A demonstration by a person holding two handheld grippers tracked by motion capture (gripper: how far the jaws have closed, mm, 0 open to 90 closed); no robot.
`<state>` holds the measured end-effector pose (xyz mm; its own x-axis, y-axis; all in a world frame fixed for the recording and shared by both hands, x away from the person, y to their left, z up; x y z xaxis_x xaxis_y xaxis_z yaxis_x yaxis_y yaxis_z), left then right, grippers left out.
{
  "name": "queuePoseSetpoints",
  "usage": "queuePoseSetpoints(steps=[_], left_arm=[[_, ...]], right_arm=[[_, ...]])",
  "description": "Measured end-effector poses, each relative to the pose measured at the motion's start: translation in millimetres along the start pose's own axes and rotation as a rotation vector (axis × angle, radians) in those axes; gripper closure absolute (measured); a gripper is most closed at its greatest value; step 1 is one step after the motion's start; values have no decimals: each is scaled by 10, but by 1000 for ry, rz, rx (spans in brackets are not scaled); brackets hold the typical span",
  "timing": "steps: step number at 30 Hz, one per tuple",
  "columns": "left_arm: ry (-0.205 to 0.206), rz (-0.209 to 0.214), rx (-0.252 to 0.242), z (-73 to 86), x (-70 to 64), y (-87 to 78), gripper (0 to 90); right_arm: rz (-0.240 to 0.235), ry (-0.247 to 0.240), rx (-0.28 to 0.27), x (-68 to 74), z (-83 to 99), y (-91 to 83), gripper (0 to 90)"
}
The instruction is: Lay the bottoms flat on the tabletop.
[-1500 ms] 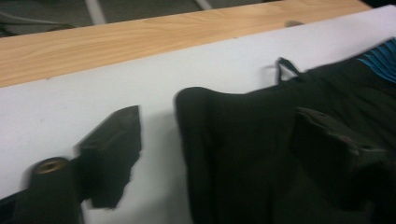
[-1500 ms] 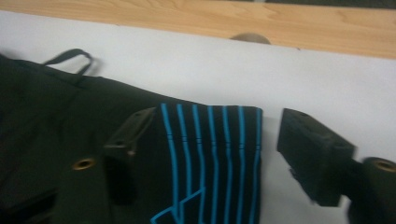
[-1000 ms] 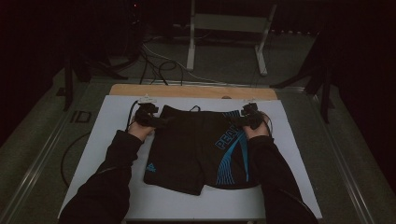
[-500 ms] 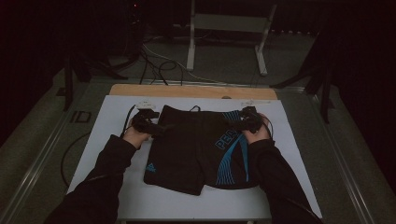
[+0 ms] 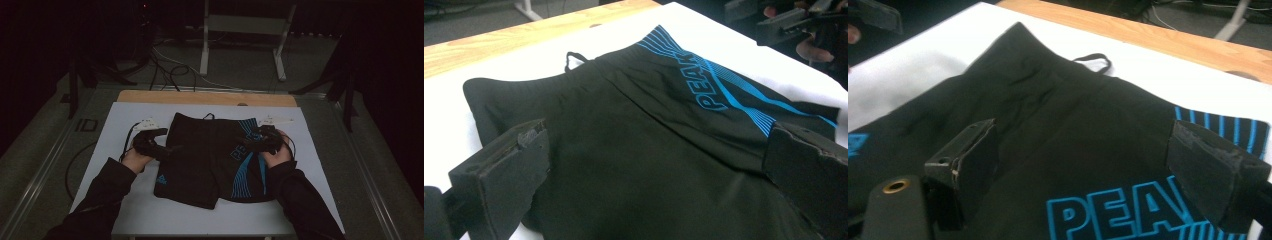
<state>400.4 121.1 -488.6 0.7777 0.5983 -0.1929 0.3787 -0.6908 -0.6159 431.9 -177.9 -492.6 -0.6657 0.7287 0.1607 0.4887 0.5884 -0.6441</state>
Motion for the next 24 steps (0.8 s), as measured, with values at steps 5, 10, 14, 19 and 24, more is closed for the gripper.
queuePoseSetpoints(steps=[5,10,14,19,24], left_arm=[[24,13,-11,113,-175,-88,3],[34,45,-21,238,-391,-131,3],[45,94,-30,301,-611,-151,4],[77,155,-19,351,-908,-124,10],[127,209,24,441,-1172,-48,21]], right_arm=[[-36,-6,-12,129,116,-110,143],[-65,-18,-23,273,272,-258,143],[-67,-22,-28,312,417,-374,143],[-53,-12,-23,303,588,-485,144],[-37,-13,-24,328,725,-606,144]])
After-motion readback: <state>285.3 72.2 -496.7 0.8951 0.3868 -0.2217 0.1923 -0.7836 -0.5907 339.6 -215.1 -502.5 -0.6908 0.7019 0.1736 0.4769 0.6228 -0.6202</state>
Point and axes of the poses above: each handheld gripper's, and its own axes: y roughly forward along the jaws, z roughly out of its underside, x roughly to its left, the point moved 7 cm from there along y, roughly forward along the jaws, and after that the axes turned 9 degrees about x, right-handed, at the moved point
